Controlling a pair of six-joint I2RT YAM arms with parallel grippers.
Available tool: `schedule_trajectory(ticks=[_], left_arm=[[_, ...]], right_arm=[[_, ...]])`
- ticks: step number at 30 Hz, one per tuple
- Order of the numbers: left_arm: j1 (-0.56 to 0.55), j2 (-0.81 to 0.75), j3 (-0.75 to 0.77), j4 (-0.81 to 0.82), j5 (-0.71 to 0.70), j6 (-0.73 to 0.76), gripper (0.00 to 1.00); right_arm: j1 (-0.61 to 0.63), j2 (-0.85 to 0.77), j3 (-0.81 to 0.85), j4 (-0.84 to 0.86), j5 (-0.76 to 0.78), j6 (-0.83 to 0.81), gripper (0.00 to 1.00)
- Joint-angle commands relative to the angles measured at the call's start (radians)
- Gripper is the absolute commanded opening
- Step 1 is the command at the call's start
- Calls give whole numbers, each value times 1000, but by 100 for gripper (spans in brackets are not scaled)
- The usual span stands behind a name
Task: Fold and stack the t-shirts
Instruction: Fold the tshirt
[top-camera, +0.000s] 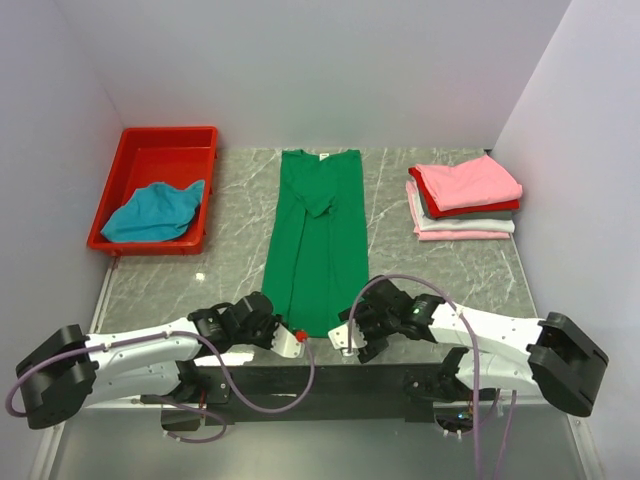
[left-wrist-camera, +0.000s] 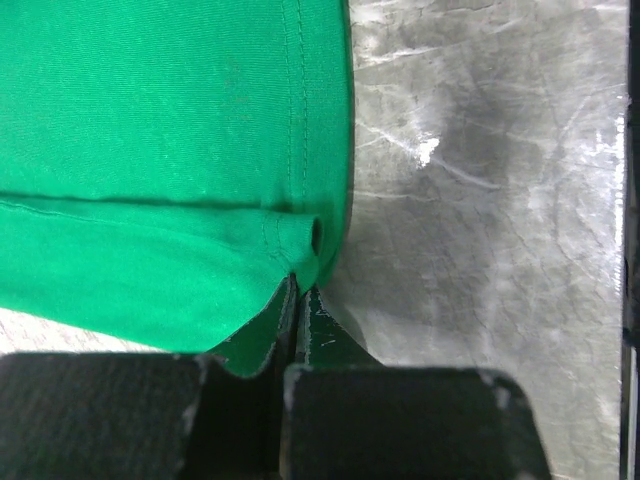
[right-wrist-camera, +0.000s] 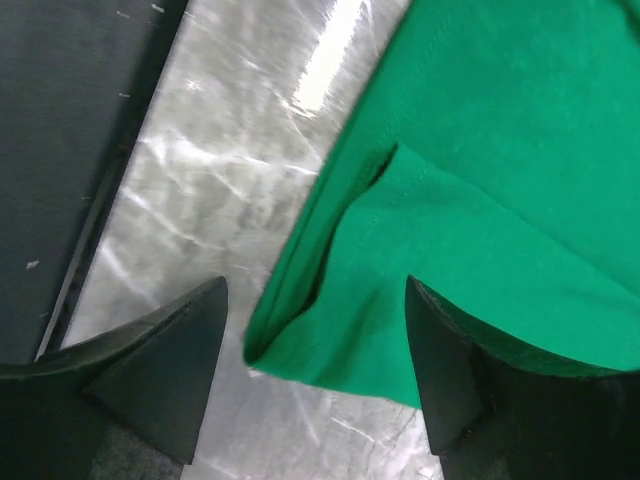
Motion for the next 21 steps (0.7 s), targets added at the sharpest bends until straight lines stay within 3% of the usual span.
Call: schedule_trajectory(ticks=[1,5,8,9,12,18,21], left_arm=[[3,-40,22,-27,45,-18,0],[6,-103,1,-36,40,-27,0],[12,-140,-1,-39,42,-27,0],[14,-143,2,-42,45,-29,0],[17,-122,22,-53,65,-20,0],[61,-48,91,-51,98,39,0],[166,-2,154,-36,131,94,0]], right_arm=[[25,51,10,83,102,46,74],[39,106,6,100,154,55,62],[42,152,33,97,200,83,40],[44,166,42,91,207,90,21],[44,150,61,74,185,97,1],[-54,48,159,-64,-16,120,0],[-168,48,246,-119,-82,114,0]])
